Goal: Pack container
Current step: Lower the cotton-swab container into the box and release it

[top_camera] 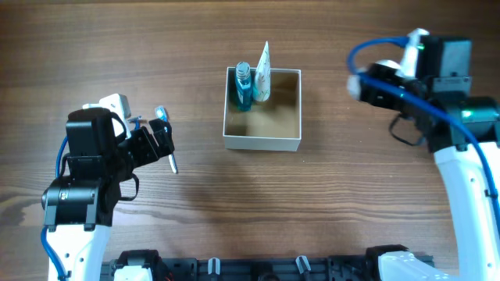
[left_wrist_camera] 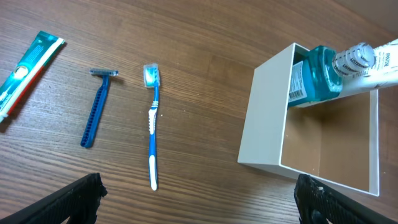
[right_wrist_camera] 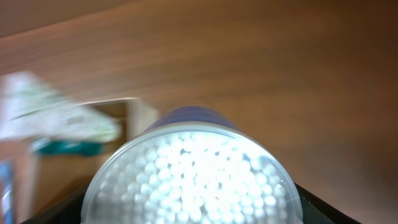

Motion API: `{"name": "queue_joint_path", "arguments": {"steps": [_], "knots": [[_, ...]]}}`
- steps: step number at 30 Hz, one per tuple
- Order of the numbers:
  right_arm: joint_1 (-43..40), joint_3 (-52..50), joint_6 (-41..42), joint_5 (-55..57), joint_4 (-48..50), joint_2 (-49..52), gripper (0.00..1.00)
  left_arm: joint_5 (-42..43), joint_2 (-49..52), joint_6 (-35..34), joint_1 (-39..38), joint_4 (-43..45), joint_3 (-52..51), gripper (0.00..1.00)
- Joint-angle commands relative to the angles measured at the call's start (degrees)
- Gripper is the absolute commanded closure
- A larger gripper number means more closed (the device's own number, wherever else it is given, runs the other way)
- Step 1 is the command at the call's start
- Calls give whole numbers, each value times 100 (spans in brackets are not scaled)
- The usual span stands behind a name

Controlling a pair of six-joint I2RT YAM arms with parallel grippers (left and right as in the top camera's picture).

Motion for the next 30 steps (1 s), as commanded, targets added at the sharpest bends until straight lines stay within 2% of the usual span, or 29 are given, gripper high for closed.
{"name": "queue_joint_path", "arguments": {"steps": [1, 9, 15, 21, 30], "knots": [[780, 321, -616, -162, 452, 48, 96, 109, 17, -31, -26, -15, 111, 0], [1598, 321, -660, -160, 1314, 1425, 96, 109, 17, -28, -26, -44, 111, 0], [1648, 321, -605, -157, 1576, 2291, 96, 109, 17, -28, -26, -42, 111, 0], [1648, 321, -612, -33, 1663, 2684, 96, 109, 17, -28, -26, -44, 111, 0], [1648, 321, -612, -31, 1827, 2732, 96, 109, 17, -28, -26, -76, 111, 0]]}}
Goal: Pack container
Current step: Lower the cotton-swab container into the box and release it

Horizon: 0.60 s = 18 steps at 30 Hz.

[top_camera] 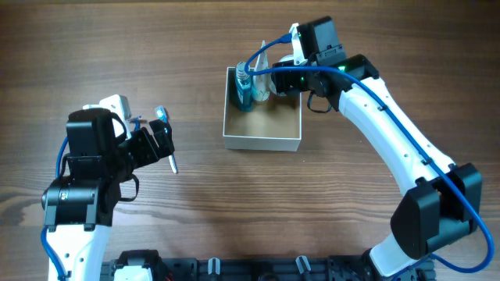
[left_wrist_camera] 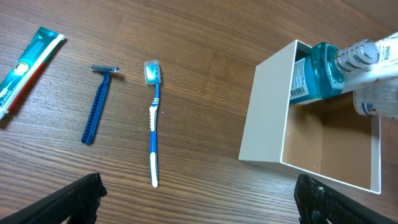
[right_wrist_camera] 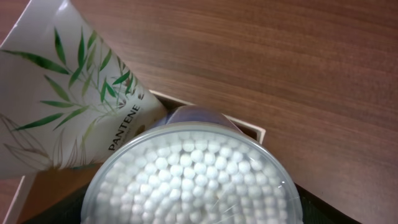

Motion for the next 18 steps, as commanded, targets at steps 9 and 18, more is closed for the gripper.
{"name": "queue_joint_path", "arguments": {"steps": [9, 18], "knots": [[-9, 74, -24, 138, 46, 297, 55, 109, 17, -31, -26, -24, 111, 0], [-33, 46, -26, 160, 76, 402, 30, 109, 17, -31, -26, -26, 111, 0]]}}
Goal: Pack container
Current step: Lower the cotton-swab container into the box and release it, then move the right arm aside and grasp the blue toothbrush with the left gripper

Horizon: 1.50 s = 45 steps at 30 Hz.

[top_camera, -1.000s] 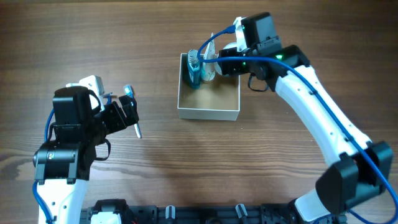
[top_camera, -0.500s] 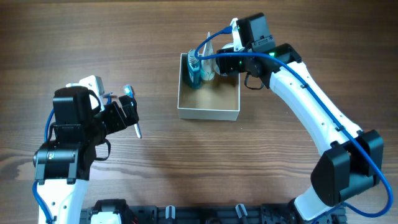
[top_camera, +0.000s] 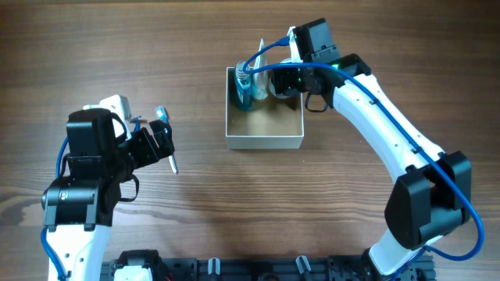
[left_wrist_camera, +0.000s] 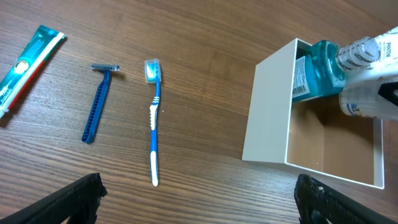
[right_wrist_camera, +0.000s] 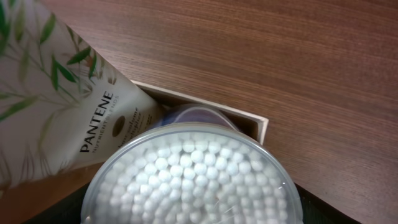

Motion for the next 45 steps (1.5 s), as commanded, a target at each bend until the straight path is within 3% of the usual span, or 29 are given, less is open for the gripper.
{"name": "queue_joint_path", "arguments": {"steps": [1, 3, 6, 11, 23, 27, 30, 33, 37, 39, 45], "knots": [[-15, 46, -24, 63, 61, 79, 30, 109, 17, -31, -26, -4, 111, 0], [-15, 46, -24, 63, 81, 79, 22, 109, 17, -31, -26, -4, 111, 0], [-17, 46, -22, 63, 76, 79, 20, 109, 17, -31, -26, -4, 111, 0], [-15, 46, -20, 63, 101, 79, 0, 109, 17, -31, -26, -4, 111, 0], [-15, 50, 295, 234, 33, -15, 0, 109, 17, -31, -26, -7, 111, 0], [-101, 50, 835, 813, -358, -859, 0, 109, 17, -31, -26, -15, 111, 0], [-538, 50, 1749, 1443, -1141, -1663, 0, 109, 17, -31, -26, -68, 111, 0], [-1447, 46, 2437, 1008, -1982, -2177, 0, 109, 17, -31, -26, -70, 111, 0], [-2789, -81, 2310, 111, -2848, -2293, 0, 109, 17, -31, -26, -72, 111, 0], [-3237, -210, 1818, -7, -3268, -2321, 0, 107, 17, -31, -26, -101, 111, 0], [-3381, -1128, 1117, -354, -3757, -3346, 0, 0, 17, -85, -26, -243, 111, 0]]}}
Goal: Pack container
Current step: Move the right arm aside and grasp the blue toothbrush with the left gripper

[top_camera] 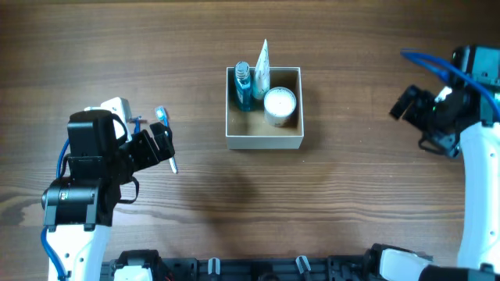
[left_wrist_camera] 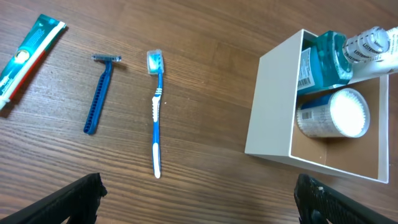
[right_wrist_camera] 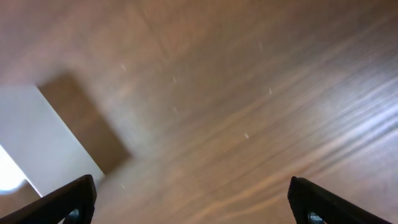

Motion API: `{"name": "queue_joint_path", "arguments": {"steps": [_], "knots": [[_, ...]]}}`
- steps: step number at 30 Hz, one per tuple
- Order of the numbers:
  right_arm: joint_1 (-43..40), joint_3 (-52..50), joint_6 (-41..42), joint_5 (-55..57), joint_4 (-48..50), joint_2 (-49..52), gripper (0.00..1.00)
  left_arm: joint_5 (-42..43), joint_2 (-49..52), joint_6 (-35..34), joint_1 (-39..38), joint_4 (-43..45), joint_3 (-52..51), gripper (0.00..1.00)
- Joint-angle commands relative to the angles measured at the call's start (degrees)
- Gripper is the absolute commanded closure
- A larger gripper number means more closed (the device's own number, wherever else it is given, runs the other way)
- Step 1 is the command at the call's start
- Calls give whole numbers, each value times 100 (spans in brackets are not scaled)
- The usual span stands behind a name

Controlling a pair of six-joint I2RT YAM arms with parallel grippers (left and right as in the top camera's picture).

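Observation:
The white box (top_camera: pixel 262 141) stands mid-table, holding a teal mouthwash bottle (top_camera: pixel 244 87), a white Pantene tube (top_camera: pixel 261 62) and a round tub of cotton swabs (top_camera: pixel 280 104). The left wrist view shows the box (left_wrist_camera: pixel 270 106), the tub (left_wrist_camera: pixel 333 115), a blue toothbrush (left_wrist_camera: pixel 157 118), a blue razor (left_wrist_camera: pixel 98 104) and a toothpaste tube (left_wrist_camera: pixel 25 53) lying on the wood. My left gripper (left_wrist_camera: pixel 198 202) is open above the table near the toothbrush. My right gripper (right_wrist_camera: pixel 189 199) is open and empty, far right of the box (right_wrist_camera: pixel 37 137).
In the overhead view the toothbrush head (top_camera: pixel 161 114) peeks out beside my left arm (top_camera: pixel 86 179), which covers the razor and toothpaste. My right arm (top_camera: pixel 469 148) stands at the right edge. A black rail (top_camera: pixel 266 269) runs along the near edge.
My right gripper was shut on the cotton swab tub at the box's back right corner. It has let go and now sits open far to the right. The tub rests in the box.
My right gripper held the cotton swab tub at the far right of the table. It then held it over the box's back right corner beside the Pantene tube, then lower inside. Now the tub stands in the box and the right arm is away. The left arm stayed put.

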Motion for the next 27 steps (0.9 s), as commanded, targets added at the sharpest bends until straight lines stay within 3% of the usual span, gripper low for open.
{"name": "queue_joint_path", "arguments": {"steps": [1, 5, 8, 12, 18, 27], "knots": [[-2, -765, -531, -647, -90, -1045, 0, -35, 17, -127, -26, -85, 109, 0], [-2, -1825, -686, -813, -79, -2208, 0, -166, 33, -579, -37, -249, 153, 1], [-2, -2037, -940, -1067, 90, -2540, 0, -205, 391, -610, -195, -433, 595, 1], [-2, -2037, -1029, -962, 219, -2505, 0, -295, 1456, -612, -271, -605, 1185, 0], [-2, -2037, -1158, -984, 249, -2229, 0, -289, 3453, -785, -260, -101, 1235, 0], [-2, -2037, -1161, -984, 271, -2144, 0, -256, 4944, -780, -221, 433, 1235, 0]]}}
